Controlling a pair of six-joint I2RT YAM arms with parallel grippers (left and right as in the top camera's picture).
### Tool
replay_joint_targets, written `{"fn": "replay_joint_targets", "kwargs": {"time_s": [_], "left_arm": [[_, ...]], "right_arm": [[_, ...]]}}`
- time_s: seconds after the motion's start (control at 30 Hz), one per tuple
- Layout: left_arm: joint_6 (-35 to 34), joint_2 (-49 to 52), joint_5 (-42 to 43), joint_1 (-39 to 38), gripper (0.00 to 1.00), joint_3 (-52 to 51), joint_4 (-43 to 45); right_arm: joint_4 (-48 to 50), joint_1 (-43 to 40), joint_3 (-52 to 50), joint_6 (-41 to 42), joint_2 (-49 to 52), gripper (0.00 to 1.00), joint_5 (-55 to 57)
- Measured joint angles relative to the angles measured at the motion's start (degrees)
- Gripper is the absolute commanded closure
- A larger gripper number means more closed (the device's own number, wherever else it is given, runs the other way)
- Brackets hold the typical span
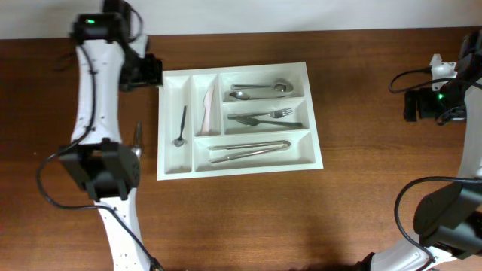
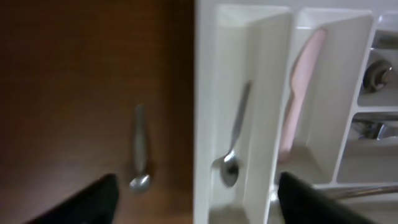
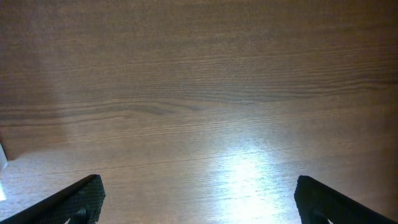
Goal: Pack container
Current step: 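Lower the spoon into the left compartment and open the left gripper, then withdraw the left gripper to the remaining spoon left of the tray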
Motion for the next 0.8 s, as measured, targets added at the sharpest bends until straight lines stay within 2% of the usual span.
{"fn": "replay_joint_targets", "kwargs": {"time_s": [0.03,0.1,0.47,0.67,0.8], "left_arm": [[0.0,-0.2,0.0,0.7,0.08,0.8,-1.2],[0.3,-0.6,0.0,2.3,0.05,1.8,-3.4],[3.1,-4.7,3.9,8.6,0.01,-1.2,-4.6],[5.0,-21.6,0.4,9.8,0.01,-18.7,-4.5],[5.4,-32.7,-0.6,13.9,0.01,-29.6,-3.9]], "right_arm": [[0.0,0.0,0.0,0.0,0.0,0.01,0.0],[0.0,0.0,0.0,0.0,0.0,0.01,0.0],[0.0,0.0,0.0,0.0,0.0,0.01,0.0],[0.0,0.0,0.0,0.0,0.0,0.01,0.0],[0.0,0.0,0.0,0.0,0.0,0.01,0.0]]}}
